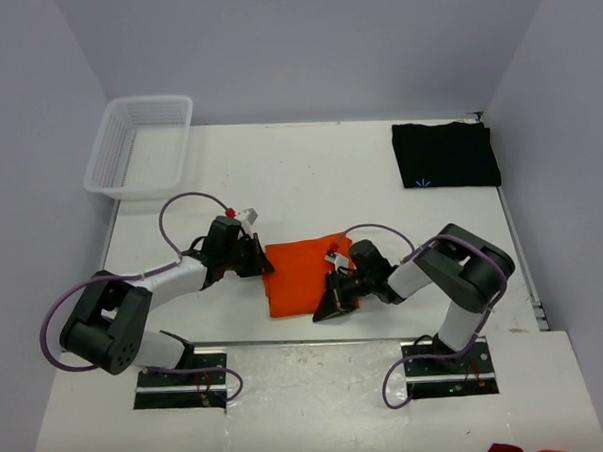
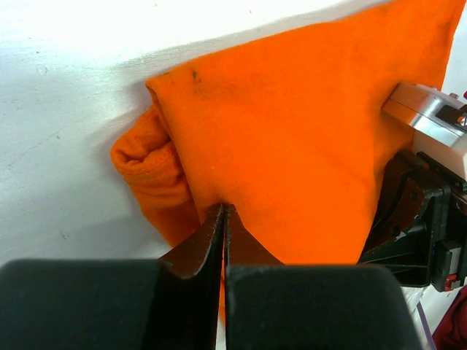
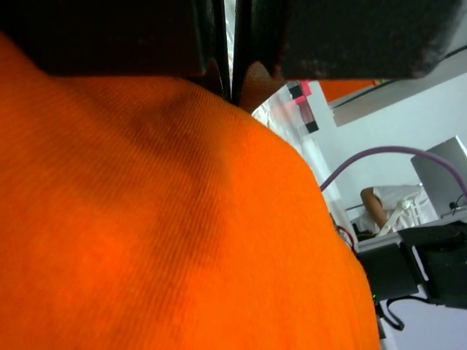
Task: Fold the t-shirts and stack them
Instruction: Smooth out wrinkles on the folded tshirt
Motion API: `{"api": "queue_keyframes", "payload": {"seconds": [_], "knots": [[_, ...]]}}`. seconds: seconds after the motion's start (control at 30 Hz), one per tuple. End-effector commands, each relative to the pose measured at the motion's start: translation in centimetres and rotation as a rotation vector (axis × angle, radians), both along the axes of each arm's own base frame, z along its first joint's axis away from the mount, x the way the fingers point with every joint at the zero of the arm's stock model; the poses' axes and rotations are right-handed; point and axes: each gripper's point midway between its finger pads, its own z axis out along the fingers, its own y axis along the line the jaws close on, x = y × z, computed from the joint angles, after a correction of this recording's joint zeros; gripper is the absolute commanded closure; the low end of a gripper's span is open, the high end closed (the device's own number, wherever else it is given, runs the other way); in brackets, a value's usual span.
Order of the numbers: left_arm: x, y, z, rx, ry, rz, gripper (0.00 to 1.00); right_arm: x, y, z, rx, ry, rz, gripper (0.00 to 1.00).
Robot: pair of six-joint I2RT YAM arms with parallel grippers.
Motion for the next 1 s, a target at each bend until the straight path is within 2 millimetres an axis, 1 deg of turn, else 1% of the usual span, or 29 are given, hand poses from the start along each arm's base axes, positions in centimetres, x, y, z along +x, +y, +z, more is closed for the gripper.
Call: {"api": "queue_keyframes", "payload": {"seconds": [0.0, 0.03, 0.07, 0.1, 0.13, 0.17, 0.2, 0.23, 0.3, 0.33, 0.4, 0.5, 0.53, 0.6, 0.63, 0.7, 0.73, 0.8, 0.83, 0.9, 0.93, 0.97], "knots": [[0.8, -0.5, 1.0, -0.022, -0.054, -0.028, 1.00, 1.1, -0.6, -2.2, -0.141, -0.030, -0.042, 1.00], [0.7, -0.5, 1.0, -0.025, -0.055, -0.030, 1.00, 0.9, -0.7, -2.0, -0.150, -0.031, -0.029, 1.00], [0.7, -0.5, 1.1, -0.027, -0.054, -0.030, 1.00, 0.9, -0.2, -1.1, -0.126, -0.070, 0.004, 1.00], [0.7, -0.5, 1.2, -0.028, -0.055, -0.032, 1.00, 0.1, 0.2, 0.6, -0.104, -0.088, 0.047, 1.00], [0.6, -0.5, 1.2, -0.026, -0.055, -0.033, 1.00, -0.1, 0.6, 1.7, -0.097, -0.114, 0.069, 1.00], [0.7, -0.5, 1.3, -0.027, -0.059, -0.032, 1.00, 0.4, 1.4, 3.5, -0.072, -0.172, 0.092, 1.00], [0.7, -0.5, 1.4, -0.027, -0.059, -0.032, 1.00, 0.1, 2.1, 6.0, -0.035, -0.232, 0.108, 1.00], [0.7, -0.5, 1.4, -0.027, -0.059, -0.030, 1.00, -0.3, 1.8, 6.8, -0.055, -0.222, 0.111, 1.00], [0.6, -0.5, 1.4, -0.029, -0.059, -0.030, 1.00, 0.1, 2.5, 10.7, 0.003, -0.285, 0.098, 1.00], [0.6, -0.5, 1.4, -0.029, -0.059, -0.030, 1.00, -0.2, 2.0, 11.1, -0.021, -0.267, 0.093, 1.00], [0.6, -0.5, 1.4, -0.031, -0.058, -0.030, 1.00, -0.2, 2.2, 13.7, 0.020, -0.306, 0.083, 1.00], [0.6, -0.5, 1.3, -0.031, -0.057, -0.028, 1.00, 0.0, 2.5, 14.8, 0.044, -0.335, 0.091, 1.00], [0.6, -0.5, 1.3, -0.032, -0.060, -0.028, 1.00, 0.2, 2.6, 14.2, 0.024, -0.326, 0.092, 1.00], [0.7, -0.6, 1.4, -0.036, -0.059, -0.030, 1.00, 0.8, 3.3, 13.8, 0.027, -0.333, 0.105, 1.00], [0.7, -0.7, 1.5, -0.040, -0.062, -0.030, 1.00, 1.1, 3.8, 12.7, 0.011, -0.311, 0.110, 1.00], [0.8, -0.7, 1.5, -0.037, -0.061, -0.030, 1.00, 1.6, 4.7, 11.8, 0.023, -0.301, 0.123, 1.00], [0.8, -0.7, 1.6, -0.037, -0.063, -0.031, 1.00, 1.8, 5.1, 10.3, 0.000, -0.270, 0.135, 1.00], [0.9, -0.7, 1.7, -0.038, -0.065, -0.033, 1.00, 2.4, 6.0, 9.0, 0.005, -0.264, 0.144, 1.00], [0.8, -0.7, 1.7, -0.037, -0.065, -0.036, 1.00, 2.6, 6.2, 6.8, -0.038, -0.219, 0.148, 1.00], [0.8, -0.7, 1.7, -0.036, -0.064, -0.039, 1.00, 3.1, 6.4, 4.5, -0.078, -0.198, 0.137, 1.00], [0.7, -0.7, 1.6, -0.032, -0.063, -0.040, 1.00, 2.8, 6.1, 3.2, -0.100, -0.169, 0.132, 1.00], [0.7, -0.7, 1.6, -0.031, -0.063, -0.041, 1.00, 2.7, 5.7, 1.3, -0.136, -0.144, 0.122, 1.00]]}}
